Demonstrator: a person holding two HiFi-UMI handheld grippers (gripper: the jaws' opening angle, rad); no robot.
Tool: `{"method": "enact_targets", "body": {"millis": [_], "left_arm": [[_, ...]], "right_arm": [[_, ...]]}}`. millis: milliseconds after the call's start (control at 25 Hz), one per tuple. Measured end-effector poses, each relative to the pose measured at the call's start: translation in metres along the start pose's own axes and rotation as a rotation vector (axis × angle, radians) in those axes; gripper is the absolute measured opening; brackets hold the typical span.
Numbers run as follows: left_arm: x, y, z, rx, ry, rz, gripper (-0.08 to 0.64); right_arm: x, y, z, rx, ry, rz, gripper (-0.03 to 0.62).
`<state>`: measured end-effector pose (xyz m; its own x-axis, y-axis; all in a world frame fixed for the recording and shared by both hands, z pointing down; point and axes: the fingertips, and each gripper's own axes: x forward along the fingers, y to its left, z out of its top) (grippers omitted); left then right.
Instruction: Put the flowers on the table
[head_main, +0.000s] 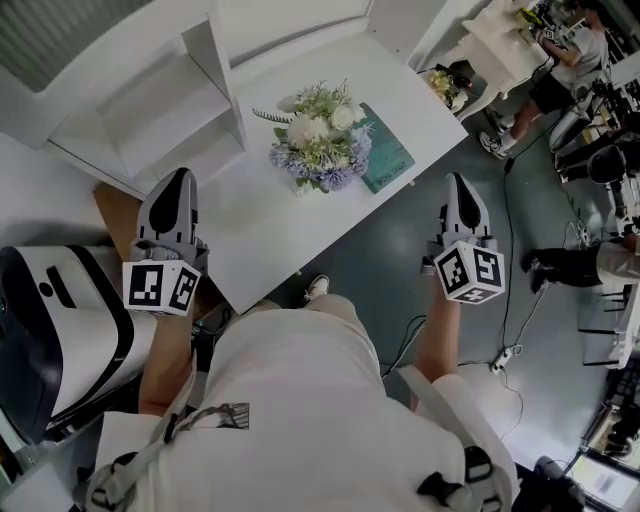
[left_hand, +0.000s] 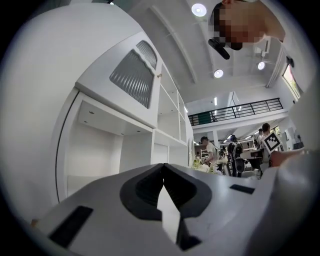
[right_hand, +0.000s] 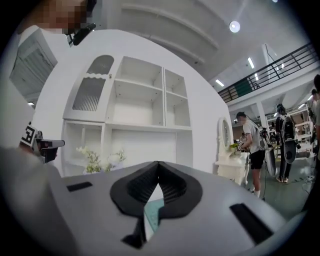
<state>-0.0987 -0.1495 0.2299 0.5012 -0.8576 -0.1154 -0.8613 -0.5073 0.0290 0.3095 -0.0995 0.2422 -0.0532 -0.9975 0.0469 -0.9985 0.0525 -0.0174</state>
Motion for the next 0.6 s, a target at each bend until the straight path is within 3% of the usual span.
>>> {"method": "enact_targets", "body": {"millis": [280, 600], "left_arm": [[-0.007, 0.011, 0.029, 0.009, -0.051, 0.049, 0.015], [-0.026, 0.028, 0.047, 0.028, -0.069, 0.121, 0.015]], "right_arm": [[-0.017, 0.002, 0.046, -0.076, -0.081, 0.014, 0.011], [-0.036, -0.003, 0.056, -0.109, -0.080, -0.029, 0.009]]}}
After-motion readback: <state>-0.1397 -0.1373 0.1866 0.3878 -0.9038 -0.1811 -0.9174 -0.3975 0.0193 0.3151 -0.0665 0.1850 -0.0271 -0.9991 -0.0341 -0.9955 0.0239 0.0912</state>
